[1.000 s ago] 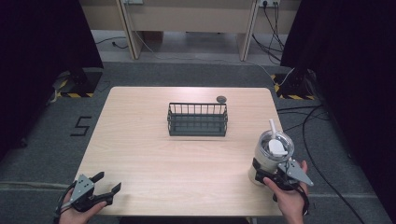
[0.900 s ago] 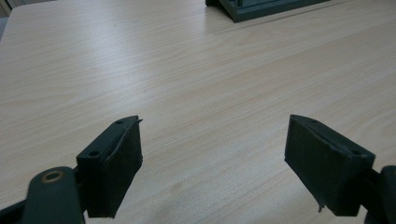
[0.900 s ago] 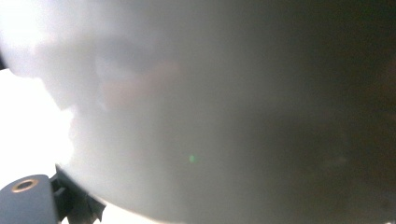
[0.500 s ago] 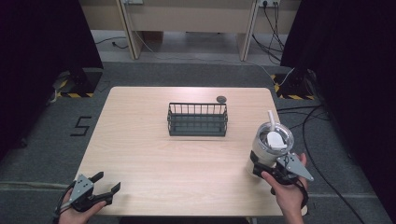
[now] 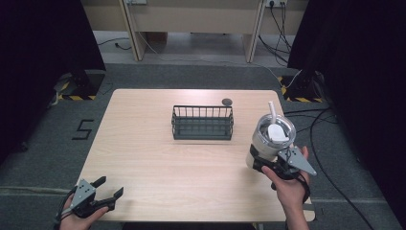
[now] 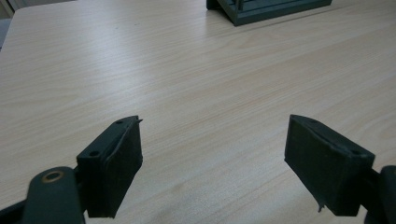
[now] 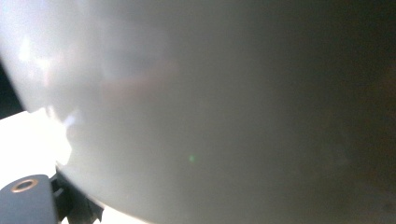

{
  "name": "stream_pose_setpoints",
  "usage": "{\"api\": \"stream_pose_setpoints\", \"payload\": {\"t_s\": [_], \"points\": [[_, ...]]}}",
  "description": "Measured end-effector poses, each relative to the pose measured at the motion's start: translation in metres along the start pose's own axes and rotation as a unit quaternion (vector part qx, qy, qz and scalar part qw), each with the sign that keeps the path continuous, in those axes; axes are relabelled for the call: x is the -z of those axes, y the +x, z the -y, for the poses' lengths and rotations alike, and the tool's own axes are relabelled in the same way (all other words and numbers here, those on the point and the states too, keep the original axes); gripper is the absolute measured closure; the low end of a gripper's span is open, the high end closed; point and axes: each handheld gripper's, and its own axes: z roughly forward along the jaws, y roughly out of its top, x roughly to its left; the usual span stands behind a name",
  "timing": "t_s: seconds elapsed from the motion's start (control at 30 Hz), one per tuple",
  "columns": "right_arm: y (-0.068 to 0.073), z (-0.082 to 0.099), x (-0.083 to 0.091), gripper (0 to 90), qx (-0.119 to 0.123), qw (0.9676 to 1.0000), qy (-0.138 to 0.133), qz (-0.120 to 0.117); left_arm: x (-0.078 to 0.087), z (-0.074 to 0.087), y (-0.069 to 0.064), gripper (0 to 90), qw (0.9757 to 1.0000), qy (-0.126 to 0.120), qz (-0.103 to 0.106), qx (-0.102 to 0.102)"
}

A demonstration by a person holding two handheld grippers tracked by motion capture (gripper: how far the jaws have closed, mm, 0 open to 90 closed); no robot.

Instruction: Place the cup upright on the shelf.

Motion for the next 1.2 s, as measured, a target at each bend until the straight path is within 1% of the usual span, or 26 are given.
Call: {"api": "stream_pose_setpoints", "payload": {"t_s": [0.03,0.17,0.2,0.37,0.43,0.53,0.57,0.67,0.7,0.8,0.87,1.07,1.2], "points": [[0.003,-0.004,-0.003,9.9,0.003,1.0000,-0.004,-0.003,0.000,0.000,0.000,18.4,1.0000,0.000,0.000,0.000],[0.007,-0.010,-0.009,9.9,0.009,0.9999,-0.007,-0.006,0.000,0.000,0.000,18.4,1.0000,-0.002,0.001,0.000],[0.009,-0.014,-0.013,9.9,0.012,0.9999,-0.008,-0.007,0.001,0.000,0.001,18.4,1.0000,-0.003,0.001,0.001],[0.014,-0.021,-0.021,9.9,0.011,0.9998,-0.013,-0.010,0.001,0.000,0.001,18.4,1.0000,-0.003,0.002,0.001],[0.017,-0.026,-0.028,9.9,0.010,0.9998,-0.015,-0.012,0.001,0.000,0.001,18.4,1.0000,-0.003,0.003,0.000],[0.018,-0.028,-0.032,9.9,0.010,0.9998,-0.016,-0.012,0.001,0.000,0.001,18.4,1.0000,-0.004,0.003,0.000],[0.020,-0.031,-0.037,9.9,0.009,0.9997,-0.017,-0.013,0.001,0.000,0.001,18.4,1.0000,-0.004,0.003,0.000],[0.022,-0.033,-0.041,9.9,0.006,0.9997,-0.019,-0.014,0.001,0.000,0.001,18.4,1.0000,-0.005,0.003,0.001],[0.023,-0.036,-0.046,9.9,0.007,0.9996,-0.021,-0.016,0.001,0.000,0.001,18.4,1.0000,-0.005,0.003,0.001],[0.026,-0.041,-0.051,9.9,0.007,0.9996,-0.021,-0.017,0.001,0.000,0.001,18.4,1.0000,-0.004,0.004,0.001],[0.027,-0.042,-0.053,9.9,0.008,0.9996,-0.022,-0.017,0.001,0.000,0.001,18.4,1.0000,-0.004,0.004,0.000],[0.034,-0.050,-0.067,9.9,0.009,0.9995,-0.024,-0.021,0.001,0.000,0.001,18.4,1.0000,-0.006,0.005,0.000],[0.036,-0.052,-0.072,9.9,0.007,0.9995,-0.023,-0.021,0.001,0.000,0.001,18.5,1.0000,-0.006,0.005,0.000]]}}
